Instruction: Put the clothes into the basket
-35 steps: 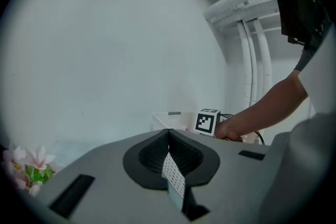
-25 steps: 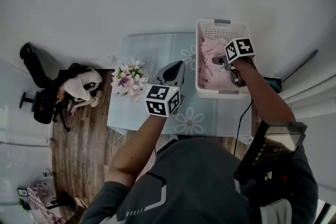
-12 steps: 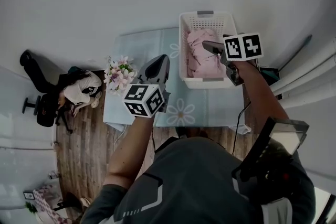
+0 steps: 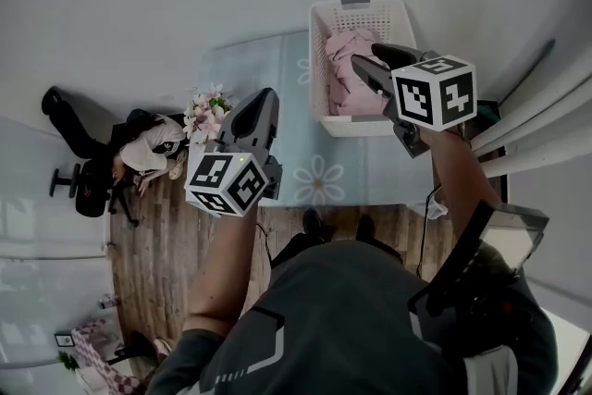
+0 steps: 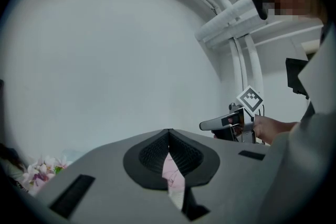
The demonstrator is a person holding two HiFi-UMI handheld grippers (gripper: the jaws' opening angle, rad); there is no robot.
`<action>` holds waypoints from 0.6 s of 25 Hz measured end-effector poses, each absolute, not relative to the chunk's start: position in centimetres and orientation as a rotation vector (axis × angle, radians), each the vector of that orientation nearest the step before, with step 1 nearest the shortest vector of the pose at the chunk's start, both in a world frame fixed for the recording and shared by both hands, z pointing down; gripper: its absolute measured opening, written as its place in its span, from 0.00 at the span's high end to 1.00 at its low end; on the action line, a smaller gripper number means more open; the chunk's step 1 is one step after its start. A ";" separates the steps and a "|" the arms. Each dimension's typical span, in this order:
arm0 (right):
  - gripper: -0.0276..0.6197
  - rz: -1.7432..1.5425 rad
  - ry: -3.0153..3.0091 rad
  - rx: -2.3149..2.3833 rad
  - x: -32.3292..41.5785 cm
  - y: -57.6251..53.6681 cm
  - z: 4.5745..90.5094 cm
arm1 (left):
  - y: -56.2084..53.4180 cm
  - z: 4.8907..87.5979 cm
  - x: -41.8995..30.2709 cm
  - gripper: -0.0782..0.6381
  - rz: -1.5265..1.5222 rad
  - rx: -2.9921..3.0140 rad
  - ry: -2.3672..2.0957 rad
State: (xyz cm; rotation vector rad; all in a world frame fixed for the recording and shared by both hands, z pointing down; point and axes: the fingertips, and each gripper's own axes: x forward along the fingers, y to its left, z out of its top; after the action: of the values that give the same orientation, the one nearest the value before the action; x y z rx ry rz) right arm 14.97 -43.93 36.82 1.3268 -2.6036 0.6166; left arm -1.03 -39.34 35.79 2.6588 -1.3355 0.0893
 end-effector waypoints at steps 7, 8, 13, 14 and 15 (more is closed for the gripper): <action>0.83 0.542 -2.633 1.405 12.8 -42.0 34.7 | -38.4 34.5 -3.1 0.88 0.069 2.693 -1.311; 0.84 0.532 -2.631 1.423 12.3 -41.7 34.5 | -38.3 34.3 -3.6 0.88 0.067 2.695 -1.306; 0.88 0.515 -2.648 1.504 9.4 -40.3 33.0 | -37.8 33.1 -7.2 0.88 0.059 2.721 -1.303; 0.89 0.510 -2.648 1.520 8.9 -40.1 32.8 | -37.8 32.8 -7.9 0.88 0.049 2.724 -1.303; 0.90 0.506 -2.646 1.538 8.4 -39.9 32.6 | -37.8 32.6 -8.6 0.88 0.040 2.726 -1.301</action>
State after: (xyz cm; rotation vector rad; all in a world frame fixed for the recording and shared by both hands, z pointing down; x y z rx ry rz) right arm 8.41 -39.86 32.57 1.5376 -2.6456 0.5062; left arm -8.57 -37.79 32.64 2.7256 -1.3012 0.0399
